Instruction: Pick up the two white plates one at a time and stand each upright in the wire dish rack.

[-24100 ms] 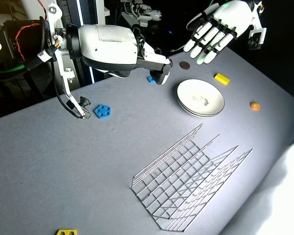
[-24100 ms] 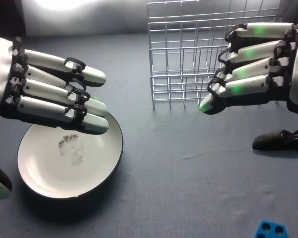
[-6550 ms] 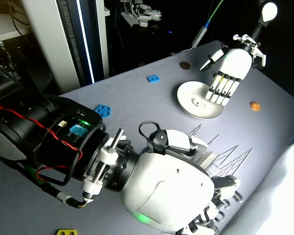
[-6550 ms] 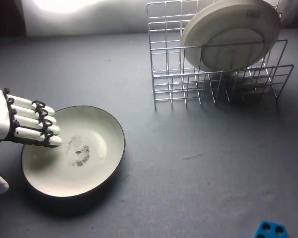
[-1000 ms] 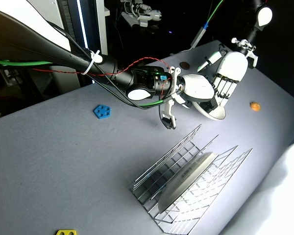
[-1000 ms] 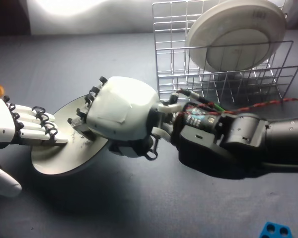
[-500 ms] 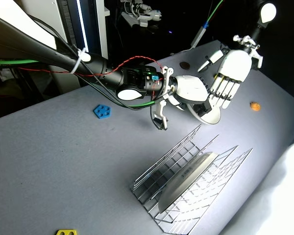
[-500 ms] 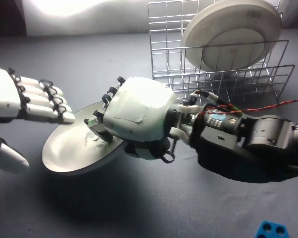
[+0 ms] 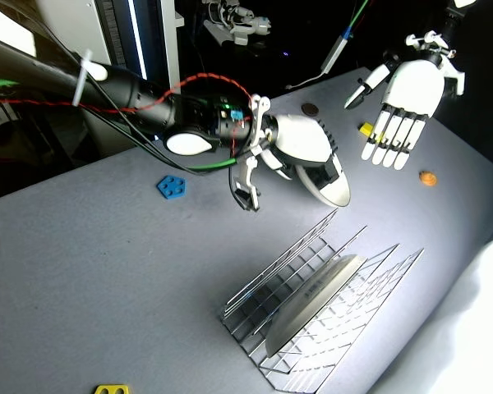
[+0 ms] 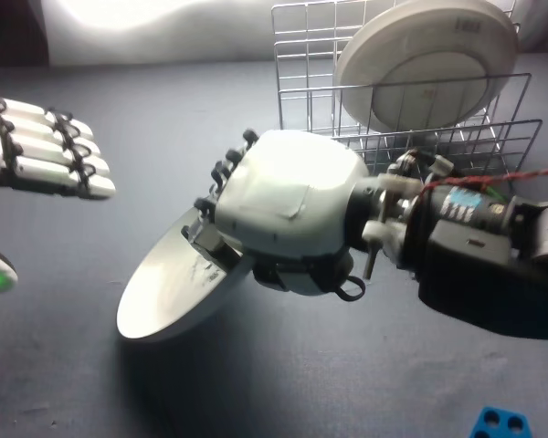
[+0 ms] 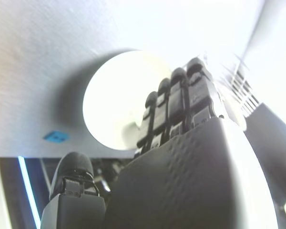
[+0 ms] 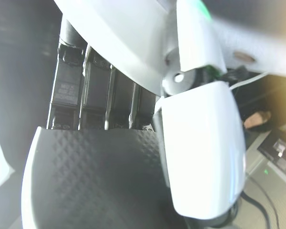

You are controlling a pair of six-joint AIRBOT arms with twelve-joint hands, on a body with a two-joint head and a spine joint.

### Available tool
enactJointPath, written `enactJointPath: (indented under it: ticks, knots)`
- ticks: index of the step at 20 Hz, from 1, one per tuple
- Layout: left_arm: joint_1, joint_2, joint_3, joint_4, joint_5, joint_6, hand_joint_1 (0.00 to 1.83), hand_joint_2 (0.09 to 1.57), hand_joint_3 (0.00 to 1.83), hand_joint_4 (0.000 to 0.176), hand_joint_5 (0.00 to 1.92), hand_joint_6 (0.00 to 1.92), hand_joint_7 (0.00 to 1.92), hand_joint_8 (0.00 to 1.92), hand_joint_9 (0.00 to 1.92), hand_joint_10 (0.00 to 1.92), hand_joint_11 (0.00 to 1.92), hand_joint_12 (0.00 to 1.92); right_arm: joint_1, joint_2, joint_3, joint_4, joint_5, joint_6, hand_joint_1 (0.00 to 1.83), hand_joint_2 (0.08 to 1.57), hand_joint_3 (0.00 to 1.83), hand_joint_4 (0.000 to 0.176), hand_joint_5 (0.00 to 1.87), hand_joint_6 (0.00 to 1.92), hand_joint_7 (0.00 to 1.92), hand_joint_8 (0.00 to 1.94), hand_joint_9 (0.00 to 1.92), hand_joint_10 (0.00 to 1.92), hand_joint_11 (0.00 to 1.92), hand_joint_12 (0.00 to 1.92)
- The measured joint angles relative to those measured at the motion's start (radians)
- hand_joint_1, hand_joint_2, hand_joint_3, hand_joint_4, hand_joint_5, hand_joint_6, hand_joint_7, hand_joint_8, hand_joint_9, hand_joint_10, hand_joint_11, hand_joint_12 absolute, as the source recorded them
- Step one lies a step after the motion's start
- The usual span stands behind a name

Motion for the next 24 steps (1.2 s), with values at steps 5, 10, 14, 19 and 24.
enactJointPath:
  ticks: [5,10,14,19,24]
  knots:
    - [-0.154,0.047,-0.038,0.111,-0.074,-0.051,0.0,1.15,0.0,0.0,0.04,0.01,0.05,0.01,0.04,0.01,0.01,0.03,0.06,0.108,-0.122,0.068,-0.039,-0.002,1.37,1.13,0.0,0.0,0.84,1.17,0.96,0.99,0.91,1.19,0.75,1.3]
    - [-0.206,0.063,-0.078,0.114,-0.108,-0.06,0.0,1.15,0.0,0.0,0.05,0.01,0.07,0.01,0.05,0.01,0.02,0.04,0.119,0.18,-0.204,0.148,-0.074,-0.003,1.37,1.12,0.0,0.0,0.86,1.13,0.98,0.96,0.94,1.15,0.78,1.27]
    - [-0.199,0.058,-0.07,0.122,-0.118,-0.022,0.0,1.14,0.0,0.0,0.04,0.0,0.05,0.0,0.04,0.0,0.01,0.04,0.169,0.229,-0.251,0.221,-0.131,-0.004,1.37,1.13,0.0,0.0,0.83,1.16,0.96,1.0,0.92,1.19,0.77,1.3]
    - [-0.125,0.055,-0.055,0.124,-0.093,-0.032,0.0,1.15,0.0,0.0,0.04,0.01,0.05,0.0,0.04,0.0,0.01,0.04,0.277,0.272,-0.26,0.364,-0.247,-0.006,1.37,1.12,0.0,0.0,0.86,1.14,0.98,0.96,0.93,1.15,0.76,1.27]
    - [-0.1,0.055,-0.069,0.118,-0.087,-0.046,0.0,1.15,0.0,0.0,0.04,0.01,0.05,0.01,0.03,0.01,0.01,0.04,0.312,0.292,-0.235,0.365,-0.312,0.164,1.37,1.13,0.0,0.0,0.85,1.16,0.95,1.0,0.91,1.18,0.76,1.29]
